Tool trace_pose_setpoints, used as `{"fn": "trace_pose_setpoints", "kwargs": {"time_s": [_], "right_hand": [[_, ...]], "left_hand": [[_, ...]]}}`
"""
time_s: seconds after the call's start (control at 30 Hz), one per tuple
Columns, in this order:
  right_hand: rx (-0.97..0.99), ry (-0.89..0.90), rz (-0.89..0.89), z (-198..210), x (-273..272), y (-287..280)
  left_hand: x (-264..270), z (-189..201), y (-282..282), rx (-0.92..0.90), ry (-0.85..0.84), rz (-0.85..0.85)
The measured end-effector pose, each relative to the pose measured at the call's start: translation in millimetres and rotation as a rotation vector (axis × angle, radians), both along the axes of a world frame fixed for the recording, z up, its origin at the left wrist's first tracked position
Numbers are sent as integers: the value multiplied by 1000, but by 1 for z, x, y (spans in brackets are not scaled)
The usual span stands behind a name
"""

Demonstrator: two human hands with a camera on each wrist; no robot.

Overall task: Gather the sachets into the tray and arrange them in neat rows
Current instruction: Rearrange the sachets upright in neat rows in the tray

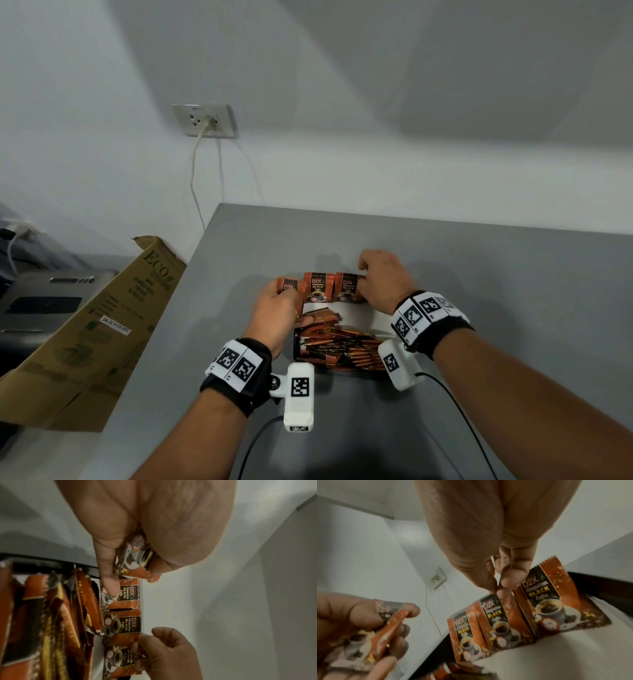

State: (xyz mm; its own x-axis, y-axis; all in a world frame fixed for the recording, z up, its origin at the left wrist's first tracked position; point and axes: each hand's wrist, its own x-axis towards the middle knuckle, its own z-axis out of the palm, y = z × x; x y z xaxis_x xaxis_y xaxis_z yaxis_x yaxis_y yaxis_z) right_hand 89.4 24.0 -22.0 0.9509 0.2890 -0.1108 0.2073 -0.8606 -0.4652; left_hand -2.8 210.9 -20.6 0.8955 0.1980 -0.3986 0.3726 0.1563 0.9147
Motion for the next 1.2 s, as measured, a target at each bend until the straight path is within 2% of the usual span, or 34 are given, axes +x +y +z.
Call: {"fn": "trace_pose_setpoints", "kwargs": {"time_s": [0.07,0.17,0.23,0.3,0.37,0.53,0.6,0.83,1.03,1.2], "right_hand": [[122,-3,6,11,-4,-1],[373,153,101,33,-16,3],[401,180,165,42,-20,2],[358,93,117,47,-14,-9],[272,32,28,47,-3,-29],[-16,64,24,21,7,-58],[-63,79,31,9,5,-56],[-61,59,15,-11,2,-43],[22,57,29,-1,8,-40],[-36,74,25,-3,7,-42]], "left_hand": [[2,2,-5,40,-29,-47],[5,7,-15,196,-101,-155],[8,10,-24,183,-115,-184],[11,10,-28,180,-126,-164],[14,5,-22,270,-122,-111],[11,-7,-5,304,-67,-72],[10,-10,-4,312,-62,-85],[6,-15,-1,329,-49,-104],[5,-16,1,341,-44,-96],[7,-16,-1,342,-42,-102]]}}
